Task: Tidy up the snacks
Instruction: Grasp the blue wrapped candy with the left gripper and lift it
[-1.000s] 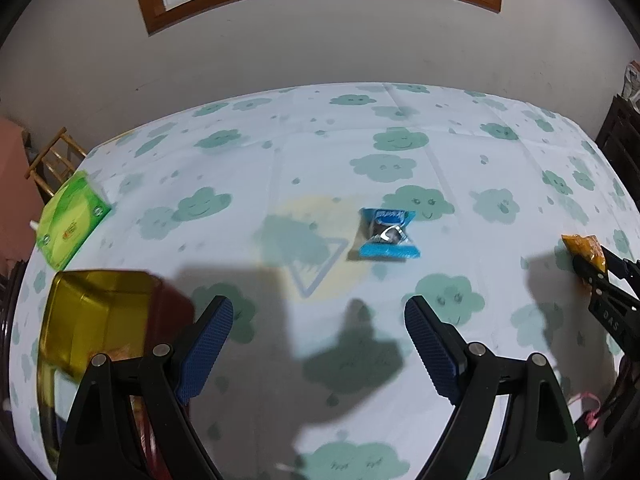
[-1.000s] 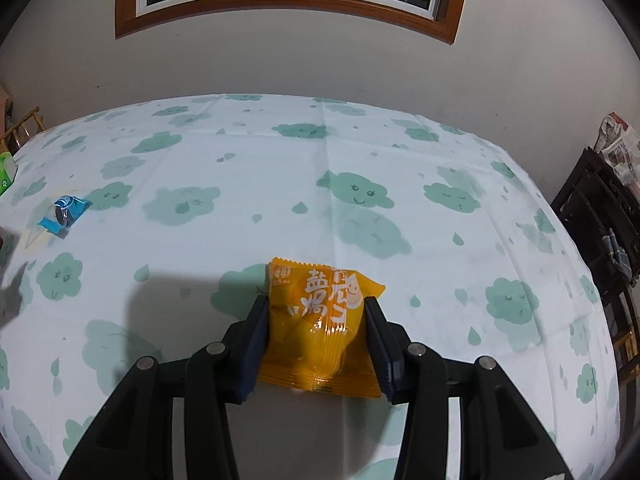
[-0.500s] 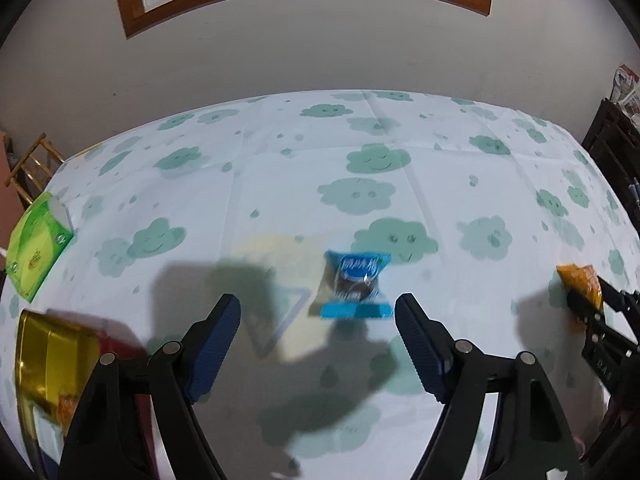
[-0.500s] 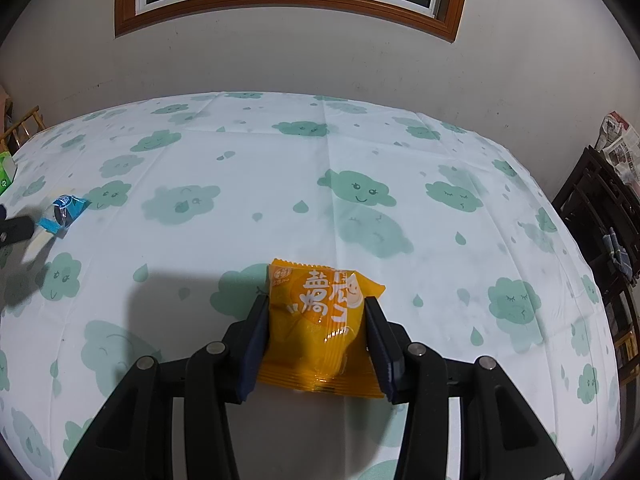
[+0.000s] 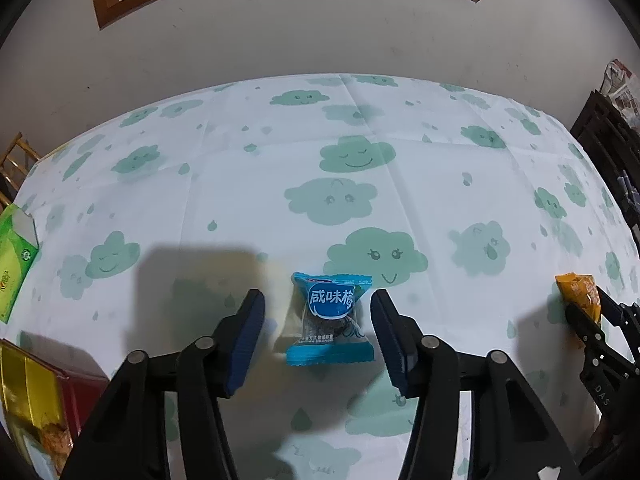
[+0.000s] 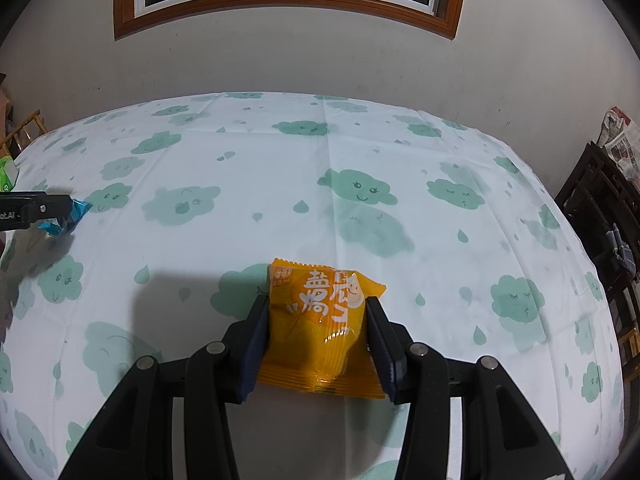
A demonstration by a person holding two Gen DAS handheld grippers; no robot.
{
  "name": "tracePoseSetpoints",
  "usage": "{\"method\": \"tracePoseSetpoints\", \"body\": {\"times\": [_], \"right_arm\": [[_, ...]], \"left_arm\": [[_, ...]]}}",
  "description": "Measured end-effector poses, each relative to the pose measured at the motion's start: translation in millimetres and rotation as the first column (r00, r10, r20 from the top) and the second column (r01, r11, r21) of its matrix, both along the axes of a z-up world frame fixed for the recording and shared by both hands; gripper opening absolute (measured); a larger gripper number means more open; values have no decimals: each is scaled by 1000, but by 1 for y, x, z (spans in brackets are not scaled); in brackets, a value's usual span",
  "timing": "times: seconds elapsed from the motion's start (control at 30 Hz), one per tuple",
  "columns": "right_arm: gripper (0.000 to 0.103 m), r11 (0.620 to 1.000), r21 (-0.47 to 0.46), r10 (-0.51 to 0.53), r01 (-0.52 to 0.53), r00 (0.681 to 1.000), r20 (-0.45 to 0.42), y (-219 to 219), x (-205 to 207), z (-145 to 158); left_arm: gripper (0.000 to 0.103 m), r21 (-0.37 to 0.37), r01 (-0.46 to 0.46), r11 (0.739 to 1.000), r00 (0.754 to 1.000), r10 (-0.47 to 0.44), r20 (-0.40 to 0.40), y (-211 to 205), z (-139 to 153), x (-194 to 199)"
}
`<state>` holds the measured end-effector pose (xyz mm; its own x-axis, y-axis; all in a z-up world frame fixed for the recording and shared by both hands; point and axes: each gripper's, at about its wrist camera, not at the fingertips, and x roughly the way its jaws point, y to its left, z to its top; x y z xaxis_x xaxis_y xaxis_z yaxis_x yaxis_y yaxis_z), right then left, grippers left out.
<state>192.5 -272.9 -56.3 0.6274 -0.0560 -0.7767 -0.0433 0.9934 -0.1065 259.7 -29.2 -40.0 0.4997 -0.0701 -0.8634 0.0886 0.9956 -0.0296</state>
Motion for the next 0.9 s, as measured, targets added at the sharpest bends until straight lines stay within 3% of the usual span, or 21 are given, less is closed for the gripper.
{"method": "tracePoseSetpoints", "body": {"times": [0.2, 0.53, 0.9], "right_arm": [[48, 1000, 3, 0, 0, 1000, -1, 0, 0, 0], [49, 1000, 4, 0, 0, 1000, -1, 0, 0, 0], [49, 1000, 5, 0, 0, 1000, -2, 0, 1, 0]], "left_arm": [[27, -38, -10, 999, 999, 9, -31, 4, -7, 4], [25, 10, 8, 1000, 1000, -8, -12, -1, -7, -18], [24, 1, -5, 1000, 1000, 5, -24, -1, -7, -62]]}}
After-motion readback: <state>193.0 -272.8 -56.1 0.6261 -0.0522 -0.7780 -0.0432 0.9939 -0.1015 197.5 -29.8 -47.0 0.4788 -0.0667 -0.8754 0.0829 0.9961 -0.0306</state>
